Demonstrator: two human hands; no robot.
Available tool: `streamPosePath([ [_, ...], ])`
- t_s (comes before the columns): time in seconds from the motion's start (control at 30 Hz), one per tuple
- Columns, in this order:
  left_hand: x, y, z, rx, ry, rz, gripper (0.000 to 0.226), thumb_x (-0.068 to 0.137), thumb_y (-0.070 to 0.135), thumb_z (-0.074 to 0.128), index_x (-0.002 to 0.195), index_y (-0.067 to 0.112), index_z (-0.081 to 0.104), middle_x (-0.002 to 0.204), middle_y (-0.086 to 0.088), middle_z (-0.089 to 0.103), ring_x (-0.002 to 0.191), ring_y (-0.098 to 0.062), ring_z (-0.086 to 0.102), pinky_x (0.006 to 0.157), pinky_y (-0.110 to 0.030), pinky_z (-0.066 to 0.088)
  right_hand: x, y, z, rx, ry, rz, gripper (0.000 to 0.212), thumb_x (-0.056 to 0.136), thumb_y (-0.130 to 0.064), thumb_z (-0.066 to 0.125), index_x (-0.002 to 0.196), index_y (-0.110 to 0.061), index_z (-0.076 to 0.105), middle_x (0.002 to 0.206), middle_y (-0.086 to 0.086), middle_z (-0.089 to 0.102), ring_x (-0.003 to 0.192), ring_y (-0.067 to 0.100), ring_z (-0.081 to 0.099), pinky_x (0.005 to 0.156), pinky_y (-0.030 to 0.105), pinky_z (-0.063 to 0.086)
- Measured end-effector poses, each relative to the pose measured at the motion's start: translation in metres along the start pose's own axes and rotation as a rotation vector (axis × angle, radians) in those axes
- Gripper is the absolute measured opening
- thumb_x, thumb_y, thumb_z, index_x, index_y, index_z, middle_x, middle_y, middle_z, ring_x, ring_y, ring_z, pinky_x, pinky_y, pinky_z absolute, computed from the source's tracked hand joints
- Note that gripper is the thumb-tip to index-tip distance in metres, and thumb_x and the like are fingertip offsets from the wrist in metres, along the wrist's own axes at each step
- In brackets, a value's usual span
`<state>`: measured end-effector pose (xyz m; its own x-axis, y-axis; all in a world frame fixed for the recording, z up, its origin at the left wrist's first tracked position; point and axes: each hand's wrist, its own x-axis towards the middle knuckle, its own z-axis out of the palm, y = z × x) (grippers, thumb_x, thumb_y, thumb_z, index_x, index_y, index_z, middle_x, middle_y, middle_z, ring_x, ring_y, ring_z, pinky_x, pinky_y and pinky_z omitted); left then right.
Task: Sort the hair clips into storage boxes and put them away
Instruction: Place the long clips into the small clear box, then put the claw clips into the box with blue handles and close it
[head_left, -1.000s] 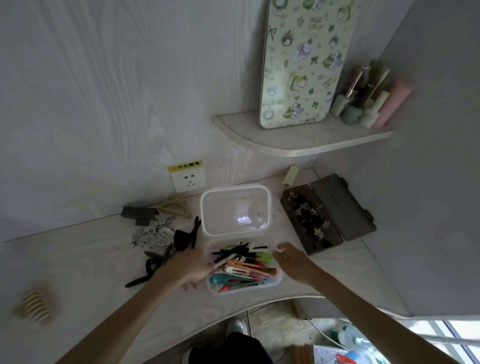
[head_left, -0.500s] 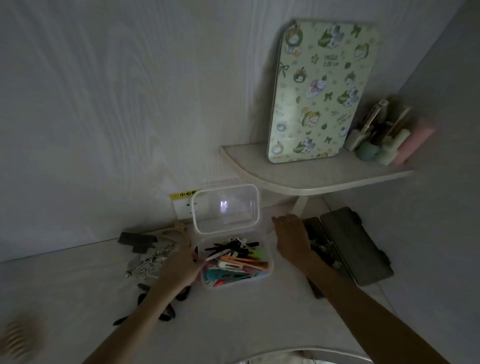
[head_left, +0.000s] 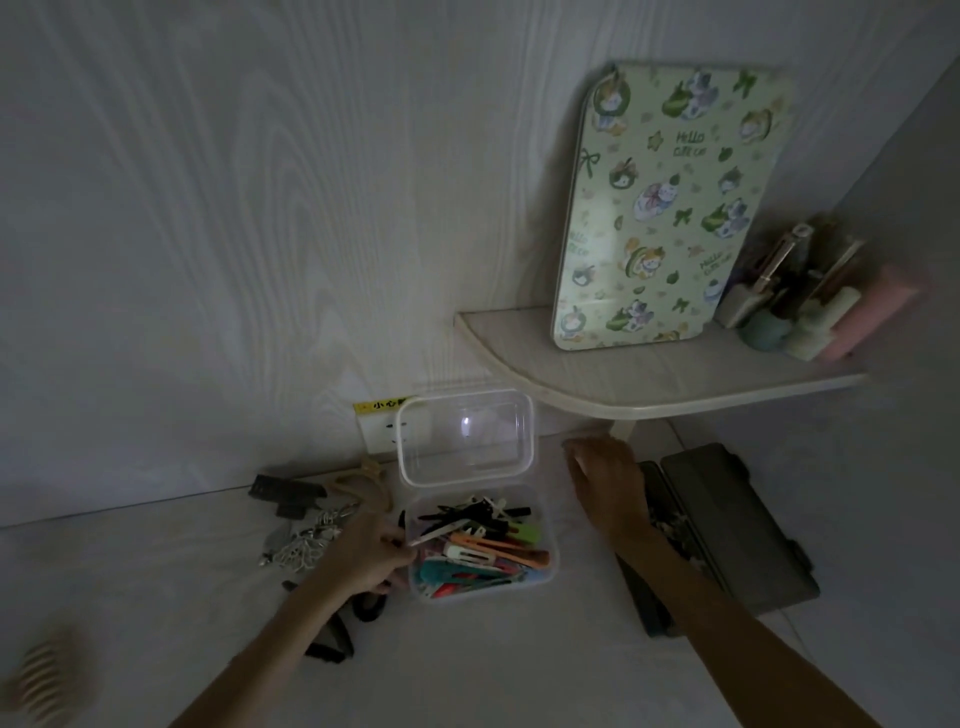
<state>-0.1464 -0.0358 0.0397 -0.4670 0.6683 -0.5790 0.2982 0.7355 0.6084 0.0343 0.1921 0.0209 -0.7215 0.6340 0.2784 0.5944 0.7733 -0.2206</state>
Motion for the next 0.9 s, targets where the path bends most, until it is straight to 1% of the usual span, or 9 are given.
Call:
streamPosePath([
  [0.07, 0.002, 0.000, 0.003, 0.037, 0.056, 0.015, 0.017, 0.089, 0.018, 0.060, 0.096, 0.005, 0.067, 0.071, 0.000, 0.069, 0.062, -0.006, 0.069, 0.058, -0.022, 0.058, -0.004, -0.009, -0.011, 0.210, 0.126, 0.149, 0.010, 0.087, -0.010, 0.059, 0.094, -0.010, 0.067, 0.084, 0.007, 0.071, 0.073, 0.024, 0.066, 0.067, 0.031, 0.052],
  [0.13, 0.005, 0.005, 0.009, 0.027, 0.097, 0.006, 0.014, 0.087, 0.019, 0.063, 0.091, 0.007, 0.067, 0.070, -0.002, 0.069, 0.064, -0.013, 0.071, 0.062, -0.028, 0.060, -0.014, -0.016, -0.016, 0.369, 0.086, 0.270, 0.018, 0.094, -0.017, 0.052, 0.105, -0.012, 0.064, 0.089, 0.004, 0.069, 0.073, 0.018, 0.062, 0.062, 0.025, 0.045],
  [0.27, 0.018, 0.027, 0.022, 0.006, 0.139, 0.035, 0.014, 0.083, 0.019, 0.067, 0.088, 0.006, 0.071, 0.083, -0.012, 0.073, 0.074, -0.023, 0.072, 0.073, -0.041, 0.059, -0.036, -0.025, -0.015, 0.352, -0.017, 0.164, 0.019, 0.090, -0.022, 0.058, 0.106, -0.020, 0.068, 0.095, 0.000, 0.071, 0.079, 0.015, 0.062, 0.073, 0.027, 0.051],
  [0.43, 0.028, 0.050, 0.044, -0.075, 0.178, 0.047, 0.018, 0.080, 0.029, 0.067, 0.091, 0.017, 0.072, 0.091, -0.002, 0.075, 0.079, -0.016, 0.072, 0.076, -0.034, 0.059, -0.029, -0.027, -0.007, 0.307, -0.093, 0.093, 0.025, 0.088, -0.030, 0.052, 0.106, -0.024, 0.069, 0.098, 0.000, 0.071, 0.091, 0.021, 0.065, 0.081, 0.032, 0.053],
  [0.53, 0.022, 0.052, 0.046, -0.068, 0.123, 0.100, 0.025, 0.084, 0.032, 0.060, 0.087, 0.011, 0.072, 0.091, -0.008, 0.074, 0.084, -0.020, 0.070, 0.074, -0.034, 0.055, -0.022, -0.019, 0.003, 0.263, -0.176, 0.029, 0.022, 0.085, -0.021, 0.060, 0.105, -0.021, 0.069, 0.101, 0.004, 0.070, 0.094, 0.026, 0.064, 0.084, 0.038, 0.054],
  [0.6, 0.014, 0.044, 0.042, -0.113, 0.076, 0.129, 0.029, 0.088, 0.032, 0.057, 0.096, 0.007, 0.069, 0.100, -0.011, 0.072, 0.093, -0.024, 0.068, 0.078, -0.033, 0.053, -0.021, -0.017, 0.005, 0.225, -0.210, 0.028, 0.021, 0.084, -0.019, 0.063, 0.103, -0.022, 0.069, 0.100, 0.004, 0.069, 0.093, 0.026, 0.064, 0.083, 0.038, 0.053],
  [0.67, 0.005, 0.030, 0.031, -0.138, 0.068, 0.147, 0.029, 0.090, 0.028, 0.056, 0.112, 0.010, 0.064, 0.111, -0.008, 0.069, 0.103, -0.021, 0.064, 0.085, -0.027, 0.048, -0.021, -0.022, 0.003, 0.209, -0.167, 0.017, 0.016, 0.084, -0.017, 0.061, 0.098, -0.019, 0.069, 0.096, 0.005, 0.069, 0.091, 0.027, 0.064, 0.083, 0.034, 0.050],
  [0.77, -0.010, 0.004, 0.008, -0.170, 0.113, 0.175, 0.030, 0.090, 0.025, 0.055, 0.118, 0.016, 0.061, 0.119, -0.001, 0.065, 0.107, -0.013, 0.061, 0.095, -0.026, 0.047, -0.020, -0.049, -0.009, 0.191, -0.084, -0.075, 0.011, 0.079, -0.007, 0.065, 0.088, -0.012, 0.069, 0.089, 0.008, 0.068, 0.083, 0.028, 0.064, 0.076, 0.024, 0.041],
  [0.9, -0.044, -0.042, -0.036, -0.173, 0.187, 0.176, 0.024, 0.092, 0.023, 0.053, 0.112, 0.019, 0.064, 0.113, 0.005, 0.066, 0.103, -0.007, 0.061, 0.088, -0.020, 0.046, -0.015, -0.111, -0.007, 0.358, -0.195, -0.142, 0.021, 0.083, -0.005, 0.059, 0.093, -0.021, 0.068, 0.096, -0.005, 0.062, 0.087, 0.011, 0.056, 0.078, 0.019, 0.041],
])
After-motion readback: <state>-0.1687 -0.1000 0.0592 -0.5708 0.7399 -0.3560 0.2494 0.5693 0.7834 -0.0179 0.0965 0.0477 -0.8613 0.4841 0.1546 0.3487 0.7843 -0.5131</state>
